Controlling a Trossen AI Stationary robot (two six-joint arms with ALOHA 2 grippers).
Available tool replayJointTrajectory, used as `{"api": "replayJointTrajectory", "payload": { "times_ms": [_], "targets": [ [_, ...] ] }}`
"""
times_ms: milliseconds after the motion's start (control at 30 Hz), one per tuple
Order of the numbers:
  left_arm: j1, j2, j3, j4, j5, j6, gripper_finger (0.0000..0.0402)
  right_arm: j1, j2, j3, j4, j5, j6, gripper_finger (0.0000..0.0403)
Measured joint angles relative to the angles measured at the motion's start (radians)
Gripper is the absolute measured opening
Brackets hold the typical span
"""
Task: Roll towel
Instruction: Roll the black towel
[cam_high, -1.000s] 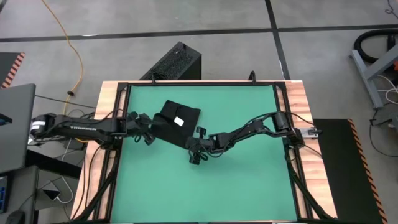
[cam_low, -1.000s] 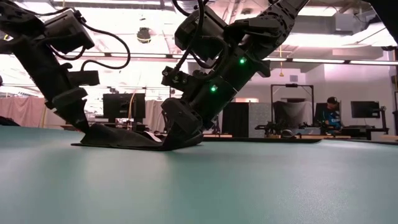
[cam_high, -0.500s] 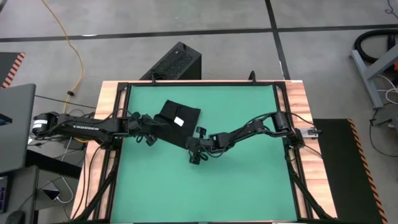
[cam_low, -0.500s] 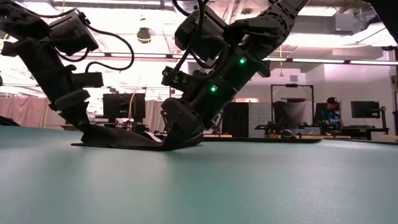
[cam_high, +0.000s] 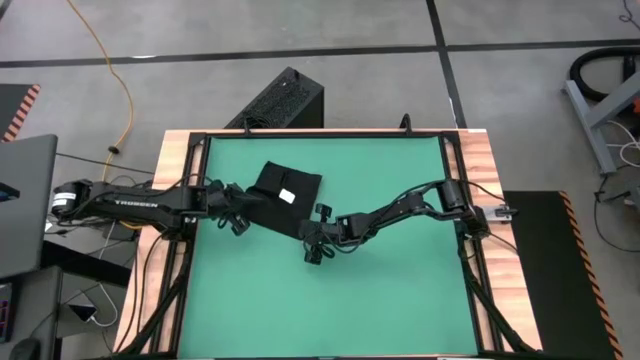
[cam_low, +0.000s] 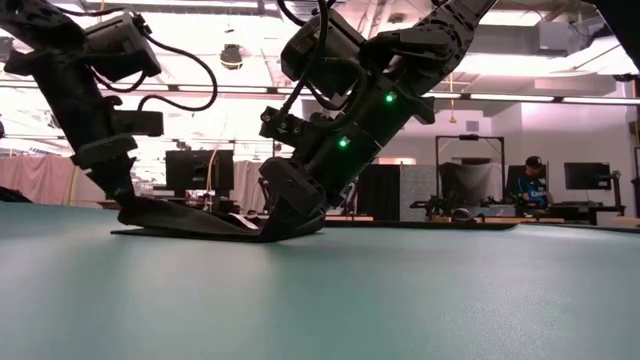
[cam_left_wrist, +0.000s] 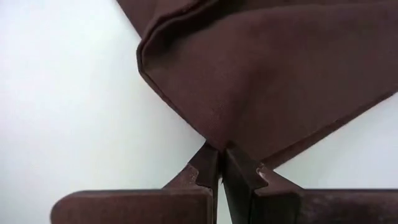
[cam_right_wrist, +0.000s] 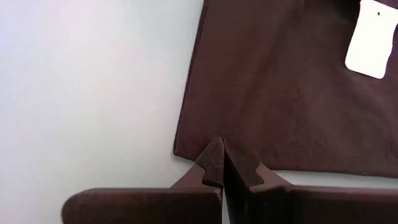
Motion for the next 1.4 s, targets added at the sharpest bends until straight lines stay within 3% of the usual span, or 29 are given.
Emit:
{"api": "replayJointTrajectory", "payload": {
  "times_ms": [267,567,1067,1300,1400],
  "targets": [
    [0.000,0.000,0.000,-0.063,0.101,-0.087,0.0002,0.000,0.000,0.000,-0.001,0.000,0.000,0.0020],
    [0.000,0.000,0.000,-0.069,0.067,-0.112,0.0008,0.000,0.000,0.000,-0.002,0.000,0.000,0.0020],
    [0.000,0.000,0.007,-0.041,0.129,-0.079,0.0161,0.000,0.000,0.000,-0.002,0.000,0.000,0.0020],
    [0.001,0.000,0.107,-0.233,-0.024,-0.166,0.0175,0.000,0.000,0.000,-0.002,0.000,0.000,0.0020],
    [-0.010,-0.001,0.124,-0.197,-0.025,-0.178,0.0174,0.000,0.000,0.000,-0.002,0.000,0.000,0.0020]
  ]
}}
